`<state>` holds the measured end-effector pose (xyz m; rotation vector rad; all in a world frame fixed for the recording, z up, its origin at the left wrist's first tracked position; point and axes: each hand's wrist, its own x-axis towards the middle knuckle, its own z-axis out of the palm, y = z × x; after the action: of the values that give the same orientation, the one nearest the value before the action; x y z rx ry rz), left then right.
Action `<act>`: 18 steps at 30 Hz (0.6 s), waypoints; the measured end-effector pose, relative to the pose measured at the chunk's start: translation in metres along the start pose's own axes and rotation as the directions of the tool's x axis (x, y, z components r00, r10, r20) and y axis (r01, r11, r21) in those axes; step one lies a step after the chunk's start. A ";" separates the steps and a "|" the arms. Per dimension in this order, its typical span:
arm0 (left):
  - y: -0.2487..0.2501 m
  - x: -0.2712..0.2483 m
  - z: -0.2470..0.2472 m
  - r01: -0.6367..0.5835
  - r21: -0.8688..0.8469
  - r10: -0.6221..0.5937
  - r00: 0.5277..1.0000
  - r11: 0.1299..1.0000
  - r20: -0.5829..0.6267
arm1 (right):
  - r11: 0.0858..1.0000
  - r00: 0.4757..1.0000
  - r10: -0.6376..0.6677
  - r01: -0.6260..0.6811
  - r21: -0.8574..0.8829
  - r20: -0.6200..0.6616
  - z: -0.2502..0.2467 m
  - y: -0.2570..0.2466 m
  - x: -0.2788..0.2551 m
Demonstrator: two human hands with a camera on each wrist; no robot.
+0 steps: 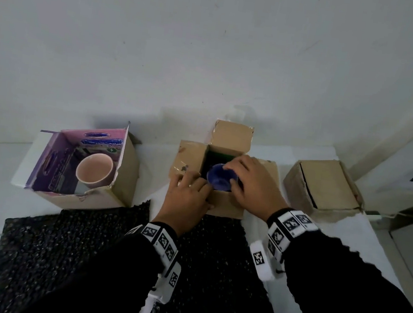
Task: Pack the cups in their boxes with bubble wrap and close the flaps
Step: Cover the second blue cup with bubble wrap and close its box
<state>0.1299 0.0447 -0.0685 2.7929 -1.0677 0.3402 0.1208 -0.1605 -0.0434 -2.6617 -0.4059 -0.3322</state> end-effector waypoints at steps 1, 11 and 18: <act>0.000 -0.004 -0.002 0.006 -0.026 -0.006 1.000 1.000 -0.012 | 0.999 1.000 -0.003 0.004 0.048 -0.027 -0.002 -0.006 -0.013; 0.015 -0.090 0.008 -0.123 -0.170 0.157 0.966 0.978 0.207 | 0.956 0.929 0.277 -0.241 -0.170 0.245 0.059 -0.063 -0.158; 0.010 -0.116 -0.005 -0.059 -0.123 0.097 0.939 0.991 0.331 | 0.984 0.980 0.175 -0.172 -0.035 0.091 0.059 -0.081 -0.159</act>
<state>0.0385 0.1122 -0.0926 2.7738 -1.2243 -0.1949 -0.0434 -0.1008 -0.1121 -2.7223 -0.1961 -0.1605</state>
